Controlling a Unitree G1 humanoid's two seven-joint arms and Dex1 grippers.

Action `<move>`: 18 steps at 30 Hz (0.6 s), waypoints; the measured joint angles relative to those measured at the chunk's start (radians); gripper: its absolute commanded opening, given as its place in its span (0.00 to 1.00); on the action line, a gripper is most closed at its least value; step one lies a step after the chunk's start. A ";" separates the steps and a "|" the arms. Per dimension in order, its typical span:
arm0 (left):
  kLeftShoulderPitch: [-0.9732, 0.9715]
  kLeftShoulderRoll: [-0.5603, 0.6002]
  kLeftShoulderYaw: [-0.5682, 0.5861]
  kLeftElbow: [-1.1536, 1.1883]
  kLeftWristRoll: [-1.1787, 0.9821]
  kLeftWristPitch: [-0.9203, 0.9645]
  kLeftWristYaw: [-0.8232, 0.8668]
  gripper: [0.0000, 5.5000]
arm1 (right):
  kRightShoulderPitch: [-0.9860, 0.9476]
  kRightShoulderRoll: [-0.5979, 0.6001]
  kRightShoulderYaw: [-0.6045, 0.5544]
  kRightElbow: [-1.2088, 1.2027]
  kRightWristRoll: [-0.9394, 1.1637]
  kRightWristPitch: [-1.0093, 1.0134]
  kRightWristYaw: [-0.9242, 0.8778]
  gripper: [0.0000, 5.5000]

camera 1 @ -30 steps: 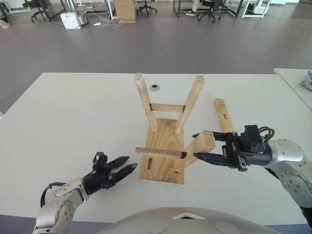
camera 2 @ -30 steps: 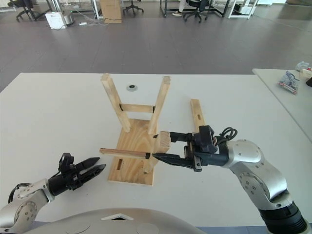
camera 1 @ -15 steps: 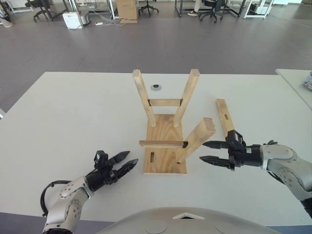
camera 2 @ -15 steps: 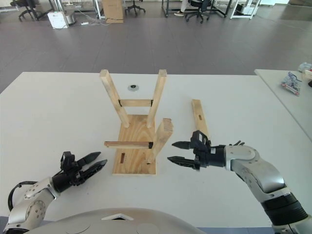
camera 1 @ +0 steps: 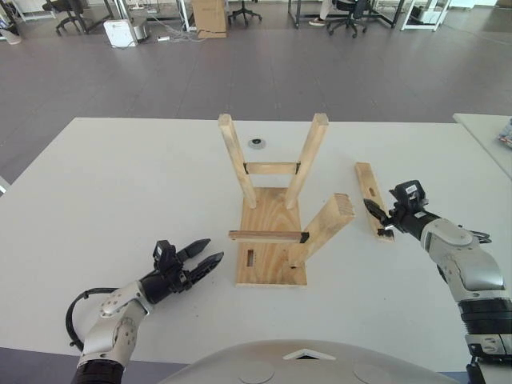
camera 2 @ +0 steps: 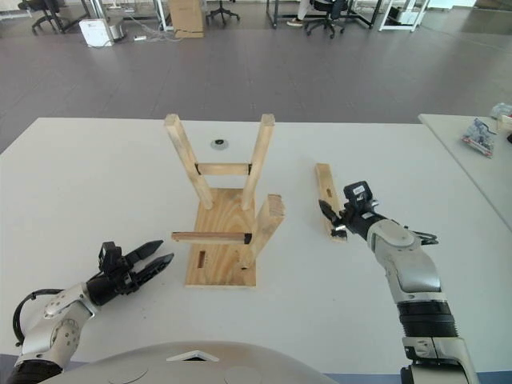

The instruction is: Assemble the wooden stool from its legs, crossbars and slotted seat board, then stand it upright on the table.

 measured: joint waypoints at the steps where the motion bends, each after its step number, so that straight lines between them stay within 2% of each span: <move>1: -0.008 0.000 0.000 0.007 0.000 0.000 -0.001 0.65 | 0.000 0.020 0.003 0.012 -0.024 0.026 -0.034 0.69; 2: -0.012 0.000 0.000 0.012 0.000 0.000 -0.001 0.65 | 0.001 0.041 0.004 0.016 -0.032 0.040 -0.056 0.69; 6: -0.014 -0.002 0.000 0.015 0.000 0.000 0.000 0.65 | 0.024 0.125 -0.042 0.006 0.002 0.120 -0.096 0.57; 12: -0.014 -0.002 0.000 0.015 0.000 0.000 0.001 0.65 | 0.014 0.135 -0.109 0.045 0.019 0.141 -0.095 0.39; 18: -0.025 0.005 0.029 0.015 -0.005 0.034 0.016 0.65 | 0.012 0.129 -0.141 0.091 -0.020 0.035 -0.091 0.38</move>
